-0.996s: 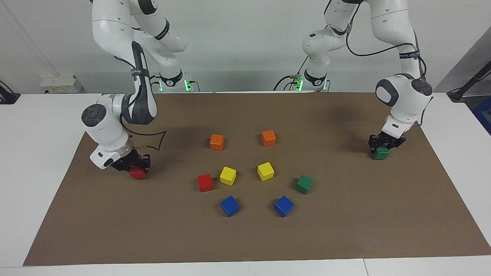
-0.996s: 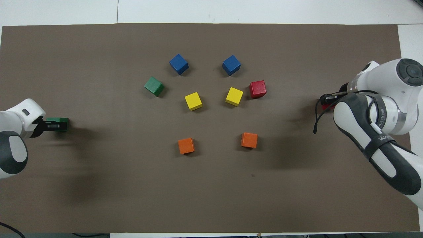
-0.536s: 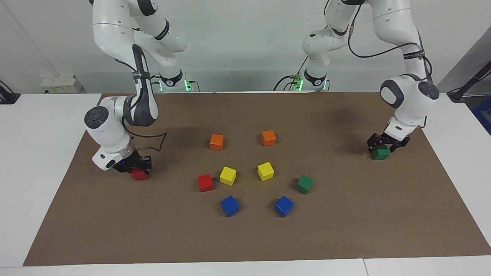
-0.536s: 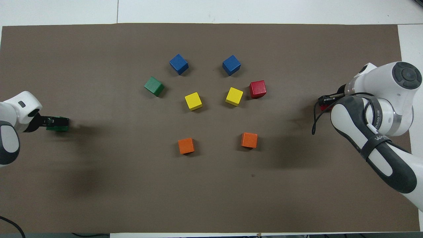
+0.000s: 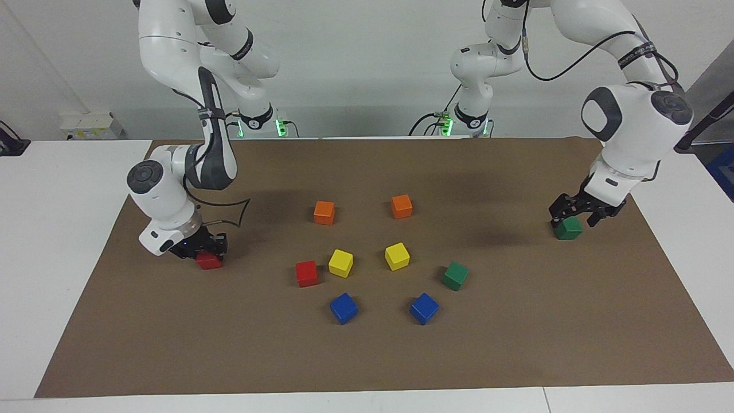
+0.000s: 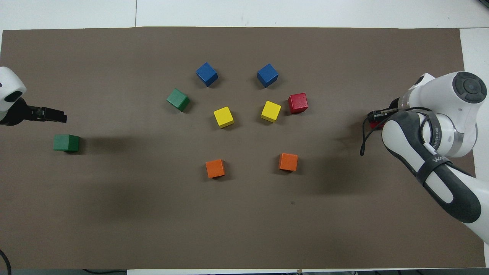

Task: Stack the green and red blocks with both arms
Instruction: 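Reach the left gripper to green while the right gripper places red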

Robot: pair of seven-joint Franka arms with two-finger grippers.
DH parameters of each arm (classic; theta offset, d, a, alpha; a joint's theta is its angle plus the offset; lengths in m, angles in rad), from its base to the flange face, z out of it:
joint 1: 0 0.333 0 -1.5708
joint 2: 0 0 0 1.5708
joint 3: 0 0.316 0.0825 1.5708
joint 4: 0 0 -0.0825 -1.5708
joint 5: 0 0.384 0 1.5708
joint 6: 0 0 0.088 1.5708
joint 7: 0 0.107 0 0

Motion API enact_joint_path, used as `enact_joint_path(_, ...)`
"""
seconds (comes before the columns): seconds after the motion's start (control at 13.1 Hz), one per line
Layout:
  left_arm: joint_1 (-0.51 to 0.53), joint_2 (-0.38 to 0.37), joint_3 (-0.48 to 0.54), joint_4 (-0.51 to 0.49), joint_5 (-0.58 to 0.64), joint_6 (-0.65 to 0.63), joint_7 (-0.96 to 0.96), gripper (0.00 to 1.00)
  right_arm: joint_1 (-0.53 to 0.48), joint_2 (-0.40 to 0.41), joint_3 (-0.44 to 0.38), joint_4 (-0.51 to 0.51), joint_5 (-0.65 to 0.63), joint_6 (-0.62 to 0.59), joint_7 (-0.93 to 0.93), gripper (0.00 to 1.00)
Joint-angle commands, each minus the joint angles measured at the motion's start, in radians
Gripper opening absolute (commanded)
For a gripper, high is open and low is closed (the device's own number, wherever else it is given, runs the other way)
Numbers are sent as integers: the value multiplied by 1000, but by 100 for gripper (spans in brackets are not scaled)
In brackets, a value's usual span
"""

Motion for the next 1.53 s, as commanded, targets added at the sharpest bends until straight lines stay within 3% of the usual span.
enact_joint_path(0.0, -104, 61, 15, 68, 1, -6, -353, 100, -8, 12, 4, -10, 2, 39, -33, 15)
enact_joint_path(0.15, -157, 124, 15, 100, 2, 53, -575, 100, -8, 12, 4, -30, 2, 76, -34, 78)
enact_joint_path(0.23, -178, 164, 16, 114, 4, 84, -682, 100, -8, 12, 4, -30, 1, 74, -33, 100)
enact_joint_path(0.38, -221, 259, 18, 187, 11, 101, -900, 100, -11, 9, 4, -25, 2, 56, -30, 100)
enact_joint_path(0.54, -227, 307, 16, 220, 31, 124, -1032, 100, -6, -7, 4, -16, 2, 24, -25, 100)
enact_joint_path(0.77, -241, 356, 16, 235, 33, 202, -1144, 100, 1, -78, 13, 73, 2, -171, -23, 100)
enact_joint_path(0.92, -249, 358, 16, 226, 36, 233, -1165, 100, 44, -101, 11, 188, 1, -327, 13, 100)
enact_joint_path(1.15, -272, 356, 16, 194, 74, 248, -1168, 100, 153, -49, 13, 430, -1, -504, 145, 100)
enact_joint_path(1.23, -280, 345, 16, 159, 102, 250, -1168, 100, 196, -16, 13, 507, 0, -509, 191, 100)
enact_joint_path(1.46, -295, 322, 16, 71, 110, 312, -1212, 100, 302, 72, 13, 601, -25, -495, 349, 100)
